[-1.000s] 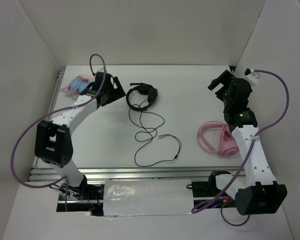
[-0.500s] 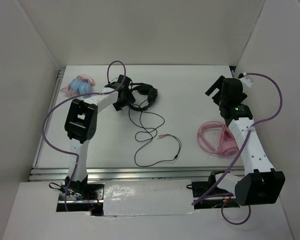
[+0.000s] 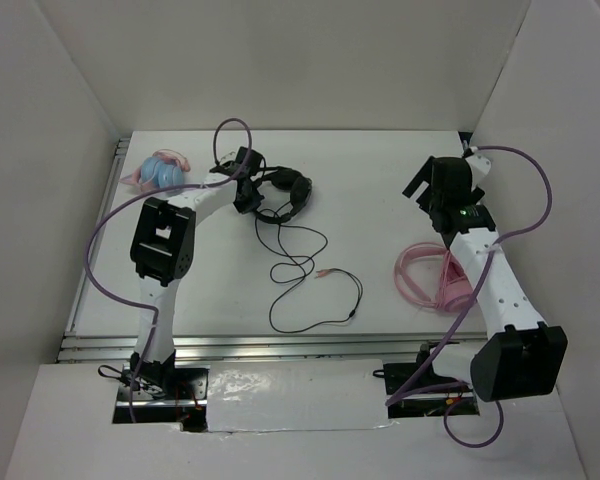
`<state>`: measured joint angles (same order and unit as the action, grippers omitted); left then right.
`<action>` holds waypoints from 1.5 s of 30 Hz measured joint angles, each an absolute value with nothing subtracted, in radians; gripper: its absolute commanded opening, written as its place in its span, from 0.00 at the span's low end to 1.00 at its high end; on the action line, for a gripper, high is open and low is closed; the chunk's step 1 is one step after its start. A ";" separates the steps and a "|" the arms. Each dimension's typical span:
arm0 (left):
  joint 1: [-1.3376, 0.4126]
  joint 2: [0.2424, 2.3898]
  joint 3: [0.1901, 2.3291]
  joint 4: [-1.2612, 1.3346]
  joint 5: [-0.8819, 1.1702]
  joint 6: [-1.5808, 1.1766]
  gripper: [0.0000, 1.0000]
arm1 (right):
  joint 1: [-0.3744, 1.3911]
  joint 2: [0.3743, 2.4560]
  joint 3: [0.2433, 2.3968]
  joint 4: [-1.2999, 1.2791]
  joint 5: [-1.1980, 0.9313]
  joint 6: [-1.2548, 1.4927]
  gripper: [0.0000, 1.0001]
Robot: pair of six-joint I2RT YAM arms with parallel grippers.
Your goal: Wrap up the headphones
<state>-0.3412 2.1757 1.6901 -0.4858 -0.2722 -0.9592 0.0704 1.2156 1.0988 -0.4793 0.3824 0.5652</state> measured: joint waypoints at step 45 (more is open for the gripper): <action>-0.385 1.452 2.336 -0.449 -0.389 -0.368 0.00 | 0.694 1.664 0.804 0.625 -0.070 0.353 1.00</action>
<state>-0.3855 1.4517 2.3363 -0.4488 -0.3889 -0.3679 0.6945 1.6642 0.8036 0.6254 -0.0696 0.3527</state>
